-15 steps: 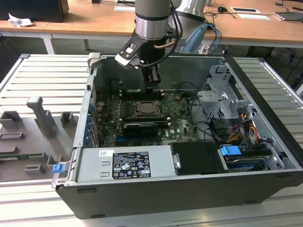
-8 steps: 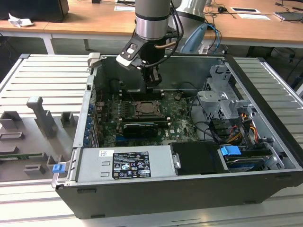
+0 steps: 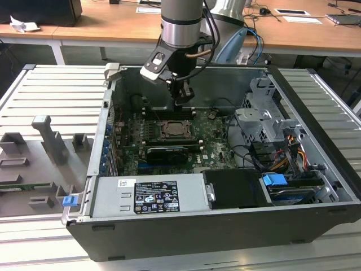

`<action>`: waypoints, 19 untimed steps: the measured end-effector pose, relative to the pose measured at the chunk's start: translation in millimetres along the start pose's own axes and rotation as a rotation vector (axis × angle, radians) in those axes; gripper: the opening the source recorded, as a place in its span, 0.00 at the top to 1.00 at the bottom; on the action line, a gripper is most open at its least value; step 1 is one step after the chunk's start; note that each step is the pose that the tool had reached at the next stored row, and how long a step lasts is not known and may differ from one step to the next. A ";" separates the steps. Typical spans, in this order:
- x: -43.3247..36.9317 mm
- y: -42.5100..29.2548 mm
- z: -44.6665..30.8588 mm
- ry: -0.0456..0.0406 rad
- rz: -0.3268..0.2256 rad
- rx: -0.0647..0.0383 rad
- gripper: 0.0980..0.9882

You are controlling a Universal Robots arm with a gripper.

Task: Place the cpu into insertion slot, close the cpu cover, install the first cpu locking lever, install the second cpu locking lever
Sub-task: 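Install the first cpu locking lever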

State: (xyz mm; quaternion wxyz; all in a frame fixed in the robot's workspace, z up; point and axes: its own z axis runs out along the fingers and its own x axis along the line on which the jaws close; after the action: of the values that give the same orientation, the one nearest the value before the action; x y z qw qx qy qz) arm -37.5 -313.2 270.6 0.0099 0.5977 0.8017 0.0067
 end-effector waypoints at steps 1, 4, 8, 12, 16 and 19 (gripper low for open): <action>0.0 0.0 0.0 0.0001 -0.006 0.000 0.99; 0.0 0.0 0.0 0.0006 -0.027 0.000 0.99; 0.0 0.0 0.0 0.0012 -0.054 0.000 0.99; 0.0 0.0 0.0 0.0018 -0.083 -0.001 0.99; 0.0 -0.1 0.0 0.0025 -0.110 -0.001 0.99; 0.0 -0.1 0.0 0.0029 -0.130 -0.001 0.99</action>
State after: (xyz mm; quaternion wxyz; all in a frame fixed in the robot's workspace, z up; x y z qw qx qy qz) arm -37.5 -313.2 270.6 0.0094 0.5441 0.8389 0.0073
